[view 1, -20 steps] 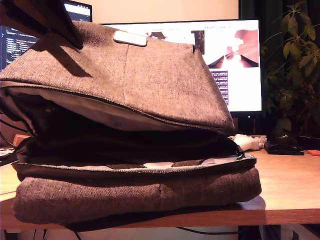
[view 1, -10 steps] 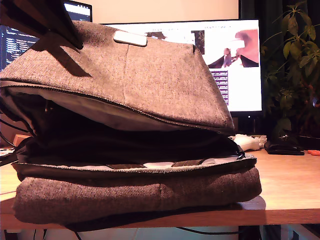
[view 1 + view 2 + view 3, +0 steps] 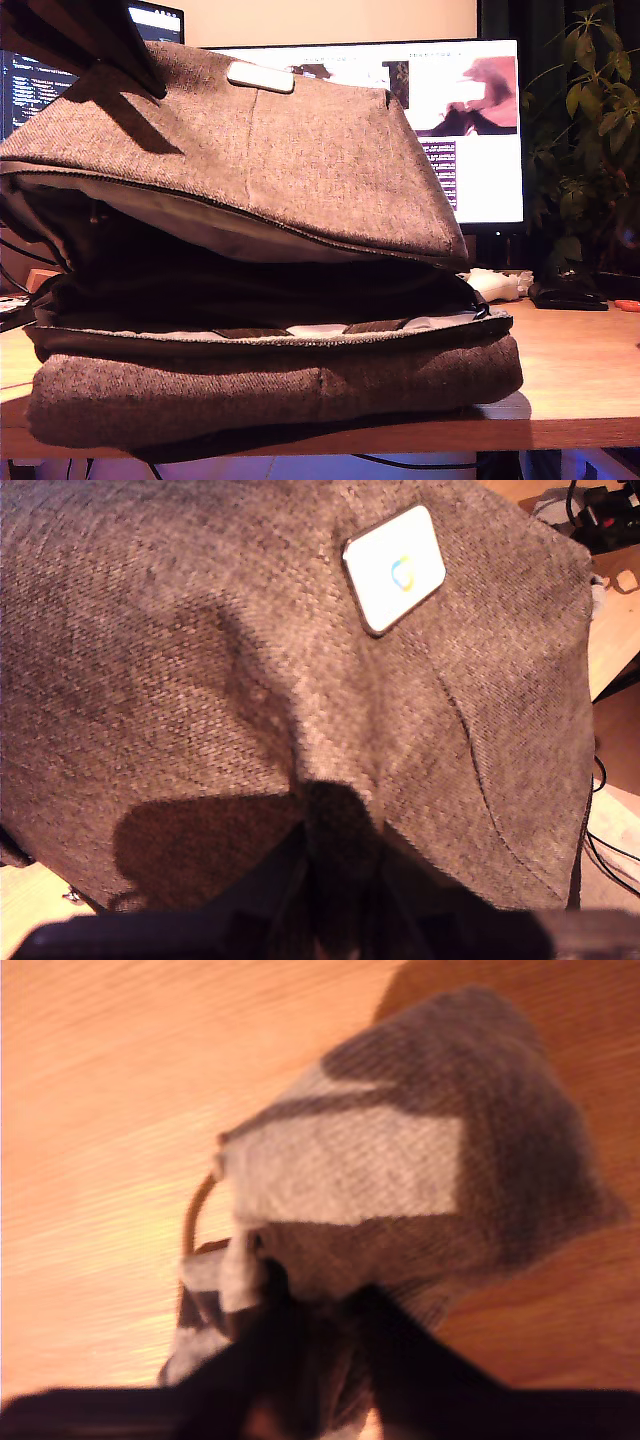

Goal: Pack the pair of socks inside the grey Google backpack

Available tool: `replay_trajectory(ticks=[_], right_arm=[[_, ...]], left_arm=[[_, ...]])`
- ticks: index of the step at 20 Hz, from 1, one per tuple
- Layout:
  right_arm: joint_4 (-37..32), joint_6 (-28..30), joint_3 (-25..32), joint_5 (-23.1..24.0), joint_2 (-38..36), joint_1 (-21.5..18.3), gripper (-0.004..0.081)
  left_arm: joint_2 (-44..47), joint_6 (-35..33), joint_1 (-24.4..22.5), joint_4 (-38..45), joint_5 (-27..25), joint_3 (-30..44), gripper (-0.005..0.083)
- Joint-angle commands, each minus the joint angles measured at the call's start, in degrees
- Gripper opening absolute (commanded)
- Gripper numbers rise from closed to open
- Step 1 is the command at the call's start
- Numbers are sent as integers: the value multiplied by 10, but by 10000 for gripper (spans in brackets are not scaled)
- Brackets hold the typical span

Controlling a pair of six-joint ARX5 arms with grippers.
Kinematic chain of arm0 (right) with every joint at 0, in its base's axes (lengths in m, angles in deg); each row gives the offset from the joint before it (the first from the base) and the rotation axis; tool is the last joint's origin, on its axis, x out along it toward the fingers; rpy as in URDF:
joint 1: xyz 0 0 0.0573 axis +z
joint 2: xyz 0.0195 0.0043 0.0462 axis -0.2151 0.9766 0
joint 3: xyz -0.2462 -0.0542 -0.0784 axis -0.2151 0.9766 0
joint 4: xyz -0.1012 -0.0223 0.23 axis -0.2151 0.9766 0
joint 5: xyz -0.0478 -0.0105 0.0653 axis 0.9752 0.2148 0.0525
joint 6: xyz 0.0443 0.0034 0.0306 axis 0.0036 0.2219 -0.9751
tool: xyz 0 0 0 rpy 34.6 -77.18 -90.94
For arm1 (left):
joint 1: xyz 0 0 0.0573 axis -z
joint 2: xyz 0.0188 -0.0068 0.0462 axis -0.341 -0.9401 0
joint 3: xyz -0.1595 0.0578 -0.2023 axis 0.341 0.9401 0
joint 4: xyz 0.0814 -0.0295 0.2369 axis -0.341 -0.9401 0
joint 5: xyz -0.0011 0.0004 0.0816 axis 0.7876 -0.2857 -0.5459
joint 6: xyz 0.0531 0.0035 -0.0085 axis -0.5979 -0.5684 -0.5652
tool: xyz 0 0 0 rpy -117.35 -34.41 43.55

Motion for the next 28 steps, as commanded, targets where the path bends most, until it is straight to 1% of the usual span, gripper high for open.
replay_trajectory(ticks=[1,2,4,7,8,9,10,11,13,14,15,17,18,19,23,24,26,28], right_arm=[[4,-23,5,-36,13,28,33],[4,-26,5,-45,13,50,32],[-1,-27,5,-42,13,92,15],[-3,-27,4,-48,13,149,15],[-6,-23,3,-40,13,163,15],[-15,-23,3,-22,13,171,16],[-21,-23,2,-7,13,177,17],[-19,-24,-1,-2,13,177,17],[2,-24,-13,-2,13,177,23],[16,-23,-20,-2,13,177,48],[31,-23,-29,-2,13,177,105],[57,-19,-48,-8,13,178,270],[68,-14,-59,-13,13,179,335],[78,-13,-68,-17,12,179,358],[88,-10,-73,-12,-29,188,358],[89,-10,-73,-7,-48,191,358],[97,-9,-73,18,-90,198,352],[103,1,-71,23,-140,206,352]], left_arm=[[2,-7,5,25,8,-25,-21],[2,-7,5,26,8,-25,-21],[2,-7,5,26,8,-25,-21],[2,-7,5,26,8,-25,-21],[2,-7,5,26,8,-25,-21],[2,-7,5,26,8,-25,-21],[2,-7,5,26,8,-25,-21],[2,-7,5,26,8,-25,-21],[2,-7,5,26,8,-25,-21],[2,-7,5,26,8,-25,-21],[2,-7,5,26,8,-25,-21],[2,-7,5,26,8,-25,-21],[2,-7,5,26,8,-25,-21],[2,-7,5,26,8,-25,-21],[2,-7,5,26,8,-25,-21],[2,-7,5,26,8,-25,-21],[2,-7,5,26,8,-25,-21],[2,-7,5,26,8,-25,-21]])
